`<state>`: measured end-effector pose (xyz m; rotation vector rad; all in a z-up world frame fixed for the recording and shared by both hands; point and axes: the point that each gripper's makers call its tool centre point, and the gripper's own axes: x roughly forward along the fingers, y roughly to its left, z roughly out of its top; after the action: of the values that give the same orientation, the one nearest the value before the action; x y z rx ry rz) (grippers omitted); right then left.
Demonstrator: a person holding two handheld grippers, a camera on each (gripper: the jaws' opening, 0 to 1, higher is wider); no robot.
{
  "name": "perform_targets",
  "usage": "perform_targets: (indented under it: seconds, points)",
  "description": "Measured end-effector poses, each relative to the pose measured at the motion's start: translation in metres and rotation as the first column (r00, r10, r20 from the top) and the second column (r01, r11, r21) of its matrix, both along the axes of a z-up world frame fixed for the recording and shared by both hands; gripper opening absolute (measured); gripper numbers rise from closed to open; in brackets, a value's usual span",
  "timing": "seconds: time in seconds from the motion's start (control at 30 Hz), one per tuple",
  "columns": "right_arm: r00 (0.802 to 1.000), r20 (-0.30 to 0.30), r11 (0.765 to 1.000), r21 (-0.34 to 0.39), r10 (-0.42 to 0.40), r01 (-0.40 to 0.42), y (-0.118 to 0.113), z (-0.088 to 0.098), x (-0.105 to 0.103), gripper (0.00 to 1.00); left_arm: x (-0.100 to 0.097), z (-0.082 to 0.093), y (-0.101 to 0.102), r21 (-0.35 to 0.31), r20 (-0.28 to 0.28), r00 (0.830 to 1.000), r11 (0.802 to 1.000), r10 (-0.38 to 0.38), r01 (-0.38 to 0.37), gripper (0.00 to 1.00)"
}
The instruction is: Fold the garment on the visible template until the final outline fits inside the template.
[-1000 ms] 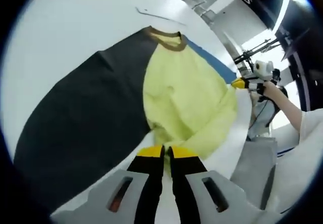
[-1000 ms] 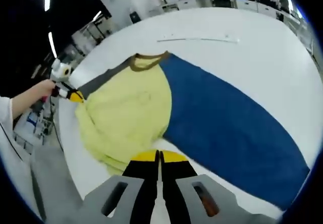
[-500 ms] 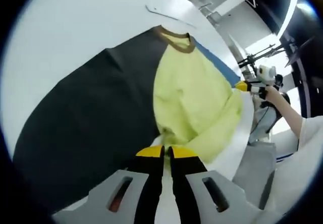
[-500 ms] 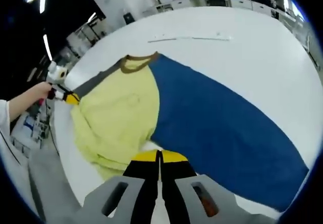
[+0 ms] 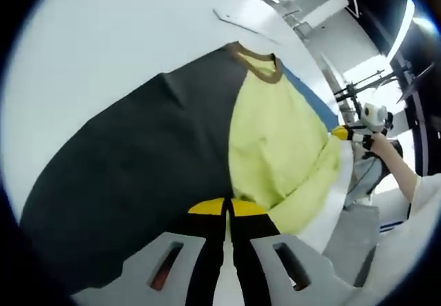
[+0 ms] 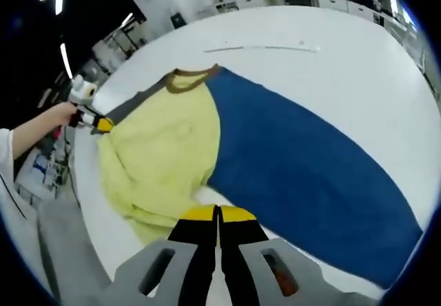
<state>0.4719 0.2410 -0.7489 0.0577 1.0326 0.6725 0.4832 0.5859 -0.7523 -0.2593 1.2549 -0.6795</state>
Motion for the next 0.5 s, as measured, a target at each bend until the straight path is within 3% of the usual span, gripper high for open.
perform_targets:
  seconds: [0.23,0.33,0.5]
  points:
    - [1.000,0.014,1.000,-0.005,0.003,-0.003,0.001,0.005,-0.006,0.01,-0.007,0.002,-0.002,0.004,0.013,1.000,1.000,-0.014,0.014,0.00]
    - [0.995,0.091,0.998,-0.033,0.047,-0.044,0.002,0.012,-0.005,0.01,-0.013,0.008,-0.002,0.004,0.039,0.999,1.000,-0.018,0.018,0.00]
    - [0.983,0.152,0.989,-0.120,0.103,-0.085,-0.004,0.017,-0.009,0.01,-0.012,0.019,0.000,0.006,0.104,0.995,1.000,-0.005,0.004,0.04]
